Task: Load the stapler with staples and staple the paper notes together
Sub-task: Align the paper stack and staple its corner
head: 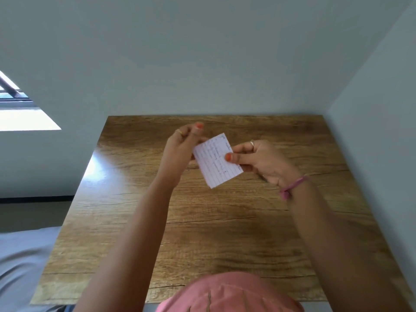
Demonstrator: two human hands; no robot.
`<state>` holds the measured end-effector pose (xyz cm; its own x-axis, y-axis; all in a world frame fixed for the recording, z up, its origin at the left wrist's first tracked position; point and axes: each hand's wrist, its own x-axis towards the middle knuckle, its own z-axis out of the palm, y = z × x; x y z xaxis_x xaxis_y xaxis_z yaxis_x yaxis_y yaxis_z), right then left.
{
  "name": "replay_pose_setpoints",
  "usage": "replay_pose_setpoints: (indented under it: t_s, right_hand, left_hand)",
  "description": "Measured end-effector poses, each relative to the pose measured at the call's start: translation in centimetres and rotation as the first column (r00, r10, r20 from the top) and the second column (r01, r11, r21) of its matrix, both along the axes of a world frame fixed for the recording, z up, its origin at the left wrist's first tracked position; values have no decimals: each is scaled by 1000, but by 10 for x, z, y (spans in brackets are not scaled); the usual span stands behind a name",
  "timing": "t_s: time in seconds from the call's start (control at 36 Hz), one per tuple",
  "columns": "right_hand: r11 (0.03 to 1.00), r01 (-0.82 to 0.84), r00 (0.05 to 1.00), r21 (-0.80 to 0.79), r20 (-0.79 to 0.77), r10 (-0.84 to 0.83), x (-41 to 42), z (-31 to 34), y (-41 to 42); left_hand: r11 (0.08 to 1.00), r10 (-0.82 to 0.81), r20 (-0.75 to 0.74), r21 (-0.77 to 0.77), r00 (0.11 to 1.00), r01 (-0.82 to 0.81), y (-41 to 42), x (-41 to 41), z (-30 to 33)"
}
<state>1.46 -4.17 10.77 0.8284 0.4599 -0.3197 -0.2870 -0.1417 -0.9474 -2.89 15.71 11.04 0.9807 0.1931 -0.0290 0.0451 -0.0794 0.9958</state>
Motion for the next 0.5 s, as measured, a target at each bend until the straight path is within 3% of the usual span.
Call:
replay_pose_setpoints:
  t_s: [0.06, 0.11, 0.19, 0.33, 0.5]
  right_hand:
    - [991, 97, 994, 93, -64, -91, 0, -1, 1]
    - [969, 185, 979, 162, -120, -166, -2, -2, 2]
    - [933, 274, 952, 232, -200, -230, -5, -3, 7]
    - [894, 347, 924, 285, -271, -272, -11, -5, 14]
    - [900, 344, 919, 266, -294, -264, -15, -4, 13]
  left_hand:
    - [947, 160, -8, -281, 987, -156, -3, -3, -7]
    - [897, 279, 27, -363, 960, -251, -12, -10, -15]
    - [885, 290, 98, -407, 952, -227, -34, -25, -28]
    - [916, 151, 219, -397, 964, -53, -63, -40, -38]
    - [957, 53, 78, -289, 996, -29, -52, -29, -26]
